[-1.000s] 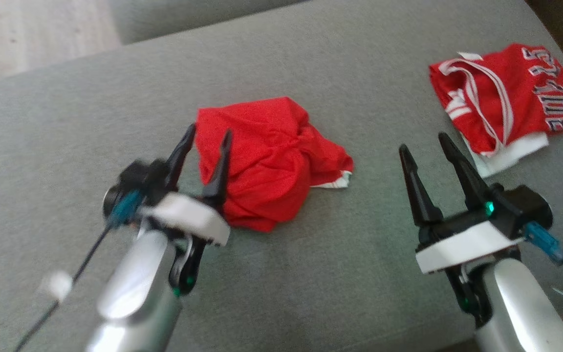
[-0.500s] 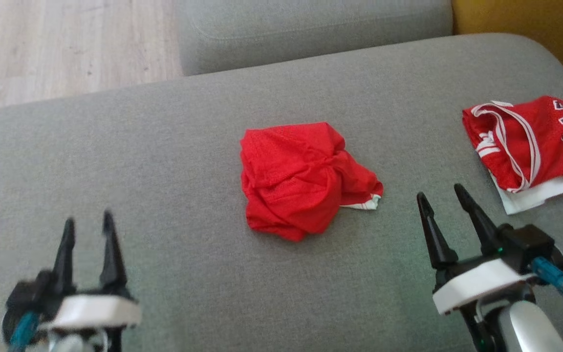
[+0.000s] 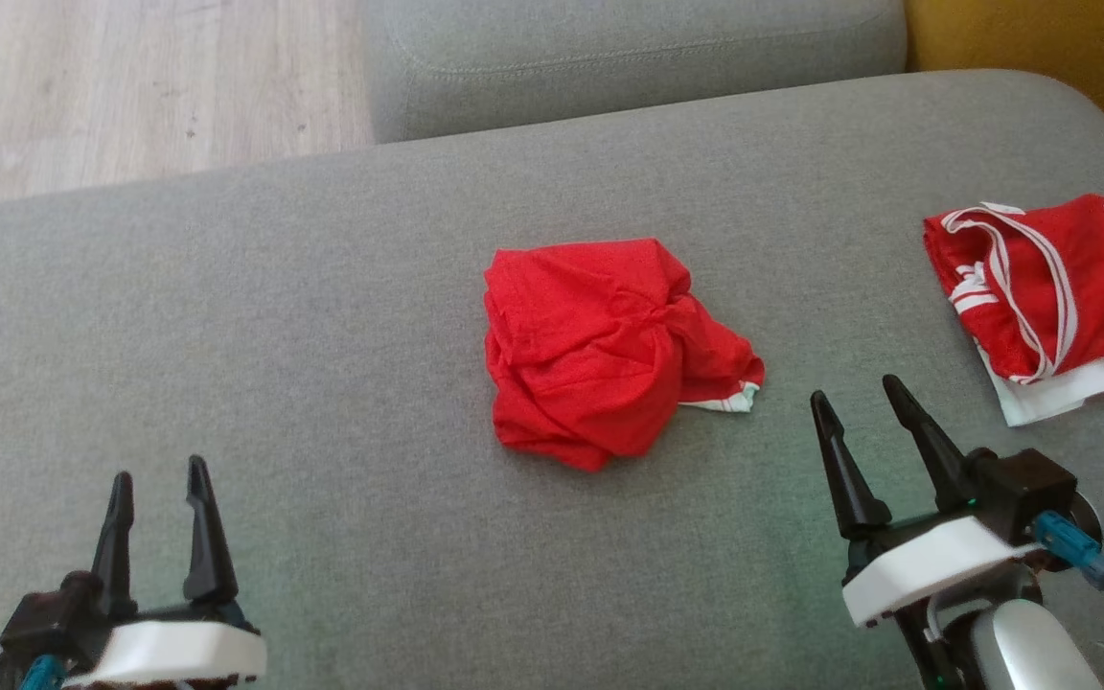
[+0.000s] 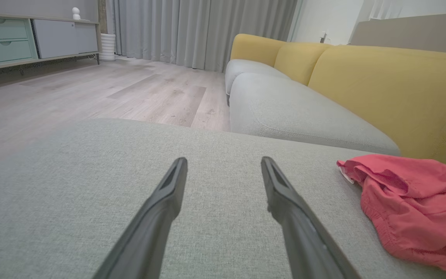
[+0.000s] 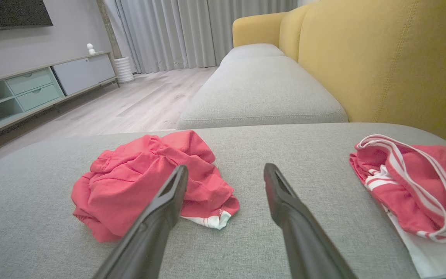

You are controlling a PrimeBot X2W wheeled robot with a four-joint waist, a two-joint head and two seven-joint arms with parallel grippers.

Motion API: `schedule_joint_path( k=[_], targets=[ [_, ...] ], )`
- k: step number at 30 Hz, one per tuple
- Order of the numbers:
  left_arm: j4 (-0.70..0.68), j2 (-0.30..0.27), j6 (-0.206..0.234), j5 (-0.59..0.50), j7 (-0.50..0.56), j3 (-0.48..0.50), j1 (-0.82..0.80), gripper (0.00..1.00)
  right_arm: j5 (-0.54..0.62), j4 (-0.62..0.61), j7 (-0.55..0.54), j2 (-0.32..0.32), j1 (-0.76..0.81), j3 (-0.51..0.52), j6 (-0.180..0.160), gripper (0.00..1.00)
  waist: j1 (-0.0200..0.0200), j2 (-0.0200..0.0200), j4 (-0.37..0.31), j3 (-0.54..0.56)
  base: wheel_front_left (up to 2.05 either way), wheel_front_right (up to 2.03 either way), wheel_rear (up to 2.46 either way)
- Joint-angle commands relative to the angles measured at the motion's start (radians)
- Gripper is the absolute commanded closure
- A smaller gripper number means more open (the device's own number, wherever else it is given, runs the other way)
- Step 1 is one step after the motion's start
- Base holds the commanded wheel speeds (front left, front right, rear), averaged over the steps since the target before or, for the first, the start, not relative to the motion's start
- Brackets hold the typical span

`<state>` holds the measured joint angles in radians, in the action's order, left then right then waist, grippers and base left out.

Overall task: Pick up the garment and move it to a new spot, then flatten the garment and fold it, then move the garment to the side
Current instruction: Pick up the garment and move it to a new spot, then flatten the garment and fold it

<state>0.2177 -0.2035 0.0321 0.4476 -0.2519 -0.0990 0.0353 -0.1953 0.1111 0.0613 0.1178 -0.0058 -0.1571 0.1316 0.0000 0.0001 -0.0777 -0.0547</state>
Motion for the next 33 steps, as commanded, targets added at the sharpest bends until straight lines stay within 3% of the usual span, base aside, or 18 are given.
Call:
schedule_joint_path(
  k=[1, 5, 12, 20, 28, 29, 30, 31, 33],
  targets=[
    [-0.033, -0.022, 0.002, -0.007, -0.006, 0.029, -0.047, 0.00, -0.005, -0.034, -0.003, 0.008, -0.027, -0.022, -0.001, 0.00, 0.0000, -0.0001, 0.001, -0.003, 0.00, 0.00, 0.00],
    [-0.038, -0.024, -0.002, -0.013, -0.006, 0.022, -0.063, 0.00, -0.005, -0.032, -0.020, 0.021, -0.043, -0.033, -0.001, 0.00, 0.0000, -0.0001, 0.008, -0.022, 0.00, 0.00, 0.00],
    [-0.045, -0.020, 0.000, -0.018, -0.004, 0.012, -0.112, 0.00, 0.003, 0.041, -0.188, 0.016, -0.138, -0.028, -0.001, 0.00, 0.0000, -0.0001, 0.042, -0.088, 0.00, 0.00, 0.00],
    [-0.040, -0.008, -0.013, -0.027, -0.005, -0.020, -0.169, 0.00, -0.005, 0.262, -0.250, 0.007, -0.284, -0.050, -0.001, 0.00, 0.0000, -0.0001, 0.103, -0.158, 0.00, 0.00, 0.00],
    [-0.023, -0.003, -0.015, -0.032, -0.006, -0.029, -0.170, 0.00, -0.033, 0.440, -0.282, -0.016, -0.333, -0.045, -0.001, 0.00, 0.0000, -0.0001, 0.119, -0.143, 0.00, 0.00, 0.00],
    [-0.022, -0.003, -0.014, -0.031, -0.007, -0.028, -0.169, 0.00, -0.040, 0.451, -0.283, -0.018, -0.337, -0.050, -0.001, 0.12, 0.0000, -0.0001, 0.119, -0.138, 0.00, 0.00, 0.00],
    [-0.021, -0.003, -0.014, -0.030, -0.007, -0.028, -0.167, 0.00, -0.046, 0.458, -0.284, -0.019, -0.342, -0.056, -0.001, 0.91, 0.0000, -0.0001, 0.118, -0.134, 0.00, 0.00, 0.00],
    [-0.021, -0.003, -0.014, -0.030, -0.007, -0.027, -0.166, 0.00, -0.053, 0.464, -0.288, -0.019, -0.346, -0.068, -0.001, 1.00, 0.0000, -0.0001, 0.117, -0.129, 0.00, 0.00, 0.00],
    [-0.020, -0.002, -0.012, -0.028, -0.007, -0.027, -0.162, 0.00, -0.068, 0.466, -0.284, -0.010, -0.357, -0.081, -0.001, 1.00, 0.0000, -0.0001, 0.116, -0.118, 0.00, 0.00, 0.00]
  ],
)
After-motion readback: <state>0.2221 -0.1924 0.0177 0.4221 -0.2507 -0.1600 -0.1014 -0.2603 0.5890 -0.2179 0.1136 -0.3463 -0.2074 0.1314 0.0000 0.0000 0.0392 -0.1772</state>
